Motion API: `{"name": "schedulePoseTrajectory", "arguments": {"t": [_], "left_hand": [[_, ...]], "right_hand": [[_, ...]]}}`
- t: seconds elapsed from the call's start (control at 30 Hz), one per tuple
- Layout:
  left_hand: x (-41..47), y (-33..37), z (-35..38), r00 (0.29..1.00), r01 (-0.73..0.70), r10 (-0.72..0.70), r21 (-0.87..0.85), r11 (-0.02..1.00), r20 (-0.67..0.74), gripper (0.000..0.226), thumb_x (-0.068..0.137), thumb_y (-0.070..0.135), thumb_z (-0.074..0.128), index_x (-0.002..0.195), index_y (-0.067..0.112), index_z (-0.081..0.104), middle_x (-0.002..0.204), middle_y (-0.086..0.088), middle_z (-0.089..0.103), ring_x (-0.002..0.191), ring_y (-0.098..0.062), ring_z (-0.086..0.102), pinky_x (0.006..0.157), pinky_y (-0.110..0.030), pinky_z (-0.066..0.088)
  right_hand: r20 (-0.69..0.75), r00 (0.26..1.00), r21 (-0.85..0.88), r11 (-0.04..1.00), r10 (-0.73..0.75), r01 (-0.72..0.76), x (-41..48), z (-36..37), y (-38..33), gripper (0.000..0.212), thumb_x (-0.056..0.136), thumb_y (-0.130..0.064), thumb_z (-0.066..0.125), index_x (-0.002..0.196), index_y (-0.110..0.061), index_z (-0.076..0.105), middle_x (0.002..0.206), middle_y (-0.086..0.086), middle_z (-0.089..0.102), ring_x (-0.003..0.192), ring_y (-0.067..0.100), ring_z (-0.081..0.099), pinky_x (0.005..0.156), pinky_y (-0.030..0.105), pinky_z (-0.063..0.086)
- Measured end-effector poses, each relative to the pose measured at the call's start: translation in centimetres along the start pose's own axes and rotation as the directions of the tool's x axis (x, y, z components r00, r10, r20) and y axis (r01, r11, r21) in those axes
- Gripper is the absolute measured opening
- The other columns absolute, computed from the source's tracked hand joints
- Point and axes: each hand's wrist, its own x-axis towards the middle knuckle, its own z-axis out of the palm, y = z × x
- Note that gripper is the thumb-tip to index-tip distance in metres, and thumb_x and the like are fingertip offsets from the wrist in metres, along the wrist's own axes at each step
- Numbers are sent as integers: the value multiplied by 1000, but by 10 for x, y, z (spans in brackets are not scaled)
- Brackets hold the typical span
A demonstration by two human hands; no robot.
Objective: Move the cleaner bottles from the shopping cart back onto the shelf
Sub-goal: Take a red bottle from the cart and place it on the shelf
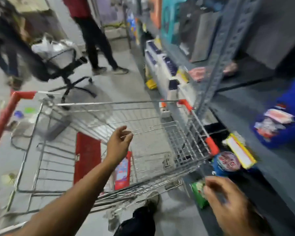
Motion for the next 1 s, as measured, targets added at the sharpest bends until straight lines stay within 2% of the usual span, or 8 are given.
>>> {"name": "schedulePoseTrajectory", "arguments": {"t": [0.07, 0.13, 0.2, 0.3, 0.47, 0.67, 0.8, 1.0], "left_hand": [[42, -41, -18, 976, 214, -216, 79, 974, 27, 43, 86, 10, 66, 124, -2, 50, 105, -15, 64, 82, -21, 62, 76, -38, 53], [66, -83, -30, 910, 387, -406, 175, 905, 87, 47, 83, 6, 68, 124, -7, 50, 115, -24, 64, 91, -33, 66, 78, -44, 55], [73, -127, -41, 829, 498, -552, 325, 804, 94, 53, 79, 7, 72, 124, -10, 48, 123, -31, 60, 101, -39, 64, 74, -33, 56], [56, -182, -35, 672, 597, -728, 482, 642, 136, 64, 78, 13, 74, 131, -5, 43, 124, -25, 60, 99, -31, 63, 58, -19, 45], [39, -234, -7, 634, 600, -755, 509, 617, 167, 46, 80, 28, 51, 116, 1, 60, 117, -22, 64, 109, -39, 61, 92, -37, 50], [47, -258, 2, 571, 645, -820, 593, 482, 46, 61, 77, 21, 72, 125, 2, 40, 114, -20, 64, 103, -36, 63, 85, -38, 53], [49, -257, 2, 577, 687, -816, 522, 505, 31, 62, 59, 20, 83, 111, 9, 53, 107, -13, 69, 97, -29, 67, 83, -35, 55], [54, -233, 2, 566, 728, -807, 357, 585, 169, 48, 49, 7, 84, 94, 16, 69, 96, -7, 76, 80, -19, 73, 74, -37, 63]], "right_hand": [[251, 964, -112, 992, 88, -61, 68, 47, -11, 35, 79, -13, 71, 89, -45, 59, 88, -12, 68, 85, -2, 63, 77, 8, 46], [464, 874, -149, 985, 142, -81, 125, 110, -3, 30, 81, -20, 69, 95, -43, 57, 92, -18, 63, 82, -9, 59, 74, 5, 45], [616, 749, -242, 963, 244, -115, 173, 189, 15, 30, 82, -25, 66, 110, -33, 58, 100, -7, 63, 84, 0, 60, 74, 13, 46], [719, 585, -391, 914, 375, -106, 211, 300, 50, 47, 81, -28, 67, 125, -19, 54, 115, 7, 64, 100, 24, 62, 85, 25, 45], [713, 410, -515, 822, 568, -243, 203, 416, 109, 53, 77, -32, 71, 122, -9, 52, 117, 18, 65, 108, 33, 61, 88, 33, 47], [613, 403, -568, 734, 679, -373, 179, 473, 151, 62, 68, -46, 77, 112, -7, 55, 113, 17, 67, 102, 35, 63, 79, 33, 46], [663, 418, -484, 782, 621, -392, 177, 472, 157, 47, 70, -37, 79, 105, -13, 60, 105, 12, 70, 84, 23, 61, 74, 27, 44], [687, 475, -341, 821, 550, -458, 198, 414, 140, 45, 74, -38, 75, 111, -19, 57, 103, 6, 70, 87, 23, 66, 76, 34, 54]]}}
